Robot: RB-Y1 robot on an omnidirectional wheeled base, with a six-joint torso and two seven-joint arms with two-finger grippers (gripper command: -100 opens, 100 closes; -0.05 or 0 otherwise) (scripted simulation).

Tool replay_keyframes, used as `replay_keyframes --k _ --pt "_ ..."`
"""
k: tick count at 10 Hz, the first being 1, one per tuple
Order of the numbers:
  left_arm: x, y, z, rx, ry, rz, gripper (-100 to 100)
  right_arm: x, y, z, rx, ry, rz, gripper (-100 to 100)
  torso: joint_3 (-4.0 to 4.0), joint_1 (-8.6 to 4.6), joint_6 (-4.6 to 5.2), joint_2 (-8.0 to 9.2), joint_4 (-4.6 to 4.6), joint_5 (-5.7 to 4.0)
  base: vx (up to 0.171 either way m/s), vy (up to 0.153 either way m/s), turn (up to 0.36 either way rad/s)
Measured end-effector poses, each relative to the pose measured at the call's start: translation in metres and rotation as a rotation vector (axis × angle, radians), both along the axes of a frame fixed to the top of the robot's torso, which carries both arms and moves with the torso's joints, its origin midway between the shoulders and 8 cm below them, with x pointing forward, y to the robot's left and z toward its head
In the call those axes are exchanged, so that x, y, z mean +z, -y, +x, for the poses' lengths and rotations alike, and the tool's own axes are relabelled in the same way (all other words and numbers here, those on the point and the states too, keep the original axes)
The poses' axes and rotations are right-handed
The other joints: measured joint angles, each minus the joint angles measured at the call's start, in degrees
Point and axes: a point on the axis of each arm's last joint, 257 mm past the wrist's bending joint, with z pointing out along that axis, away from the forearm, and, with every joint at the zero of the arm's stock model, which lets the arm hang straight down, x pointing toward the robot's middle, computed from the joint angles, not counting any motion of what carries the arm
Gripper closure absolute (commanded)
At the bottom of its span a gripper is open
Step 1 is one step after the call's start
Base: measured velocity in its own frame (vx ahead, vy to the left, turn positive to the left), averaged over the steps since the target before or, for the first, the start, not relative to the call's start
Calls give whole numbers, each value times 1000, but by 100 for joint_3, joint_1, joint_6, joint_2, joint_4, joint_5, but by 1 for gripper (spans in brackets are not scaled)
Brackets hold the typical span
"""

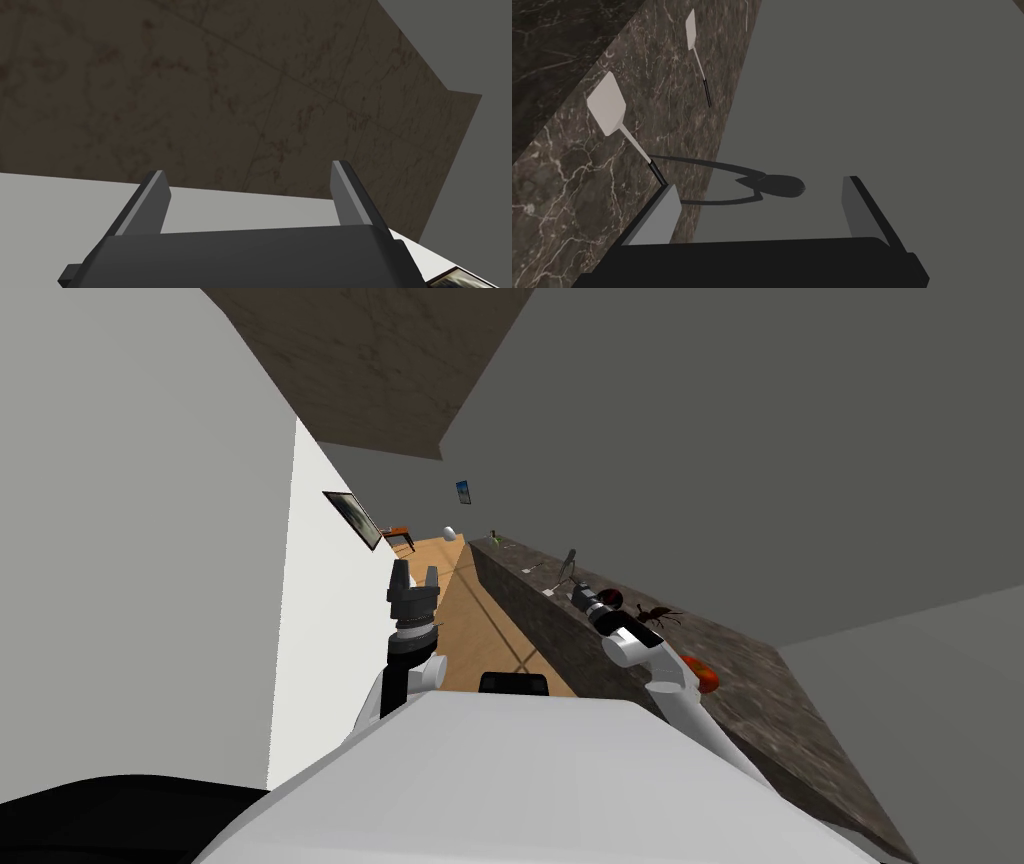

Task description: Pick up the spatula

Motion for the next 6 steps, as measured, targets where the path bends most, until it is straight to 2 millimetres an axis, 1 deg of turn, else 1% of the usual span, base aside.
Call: replay_keyframes --k 6 --pt "0 0 0 0 0 0 0 -30 9 0 3 -136 -85 -100 -2 2 0 -3 -1 0 34 21 34"
